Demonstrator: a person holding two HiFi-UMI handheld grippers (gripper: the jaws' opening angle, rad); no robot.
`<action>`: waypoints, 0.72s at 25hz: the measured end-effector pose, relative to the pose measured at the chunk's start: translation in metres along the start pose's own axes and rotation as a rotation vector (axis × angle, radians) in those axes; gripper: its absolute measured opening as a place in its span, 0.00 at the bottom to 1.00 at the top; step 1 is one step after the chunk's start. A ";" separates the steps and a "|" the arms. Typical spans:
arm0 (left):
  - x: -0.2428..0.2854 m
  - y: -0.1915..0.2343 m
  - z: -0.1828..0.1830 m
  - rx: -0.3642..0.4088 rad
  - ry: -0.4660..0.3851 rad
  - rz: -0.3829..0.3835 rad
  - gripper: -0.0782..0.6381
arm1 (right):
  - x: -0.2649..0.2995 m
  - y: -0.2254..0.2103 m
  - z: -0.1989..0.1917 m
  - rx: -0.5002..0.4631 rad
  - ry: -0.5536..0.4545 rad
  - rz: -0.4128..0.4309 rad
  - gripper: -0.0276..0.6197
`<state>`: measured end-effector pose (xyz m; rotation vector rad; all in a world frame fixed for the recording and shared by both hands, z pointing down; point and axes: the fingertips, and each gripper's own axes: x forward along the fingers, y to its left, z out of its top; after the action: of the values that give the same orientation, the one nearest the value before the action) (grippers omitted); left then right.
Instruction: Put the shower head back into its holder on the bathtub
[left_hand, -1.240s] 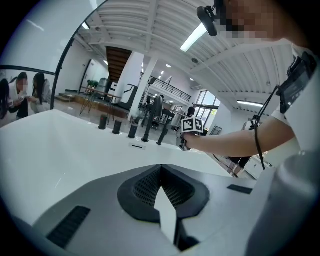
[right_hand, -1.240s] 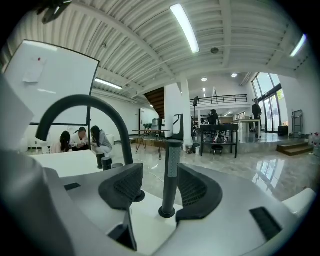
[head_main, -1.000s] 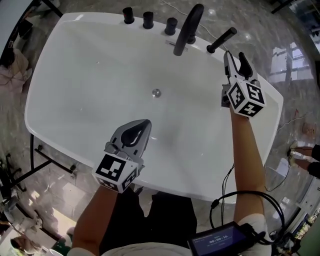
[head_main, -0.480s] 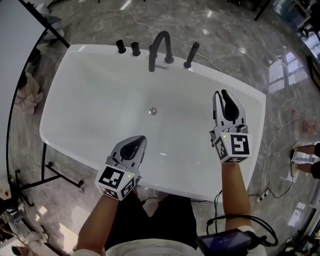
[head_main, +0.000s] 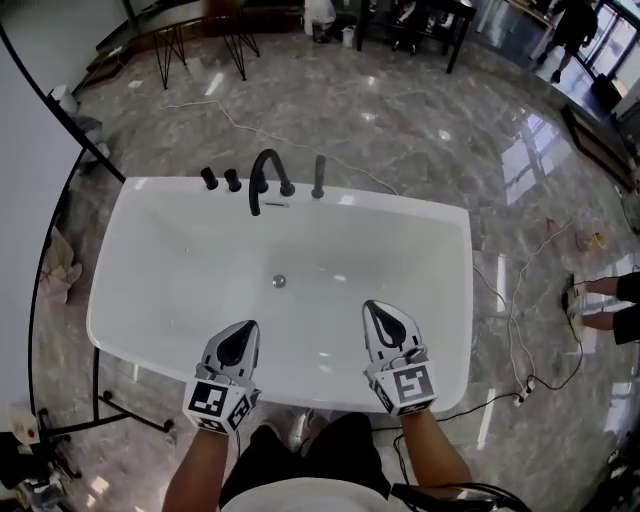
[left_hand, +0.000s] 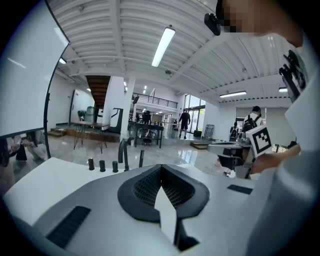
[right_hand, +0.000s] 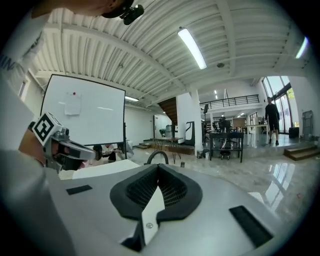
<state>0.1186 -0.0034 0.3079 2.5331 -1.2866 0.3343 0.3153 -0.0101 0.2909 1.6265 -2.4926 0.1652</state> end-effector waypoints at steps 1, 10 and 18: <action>0.001 -0.004 0.010 0.011 -0.018 -0.008 0.13 | -0.008 0.002 0.003 0.019 -0.001 -0.002 0.06; -0.051 -0.034 0.063 0.104 -0.123 -0.095 0.13 | -0.071 0.067 0.059 -0.015 -0.042 -0.017 0.06; -0.155 -0.037 0.085 0.101 -0.229 -0.086 0.13 | -0.121 0.129 0.100 -0.061 -0.079 -0.062 0.06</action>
<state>0.0658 0.1034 0.1723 2.7692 -1.2615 0.0949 0.2376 0.1331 0.1688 1.7148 -2.4741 0.0184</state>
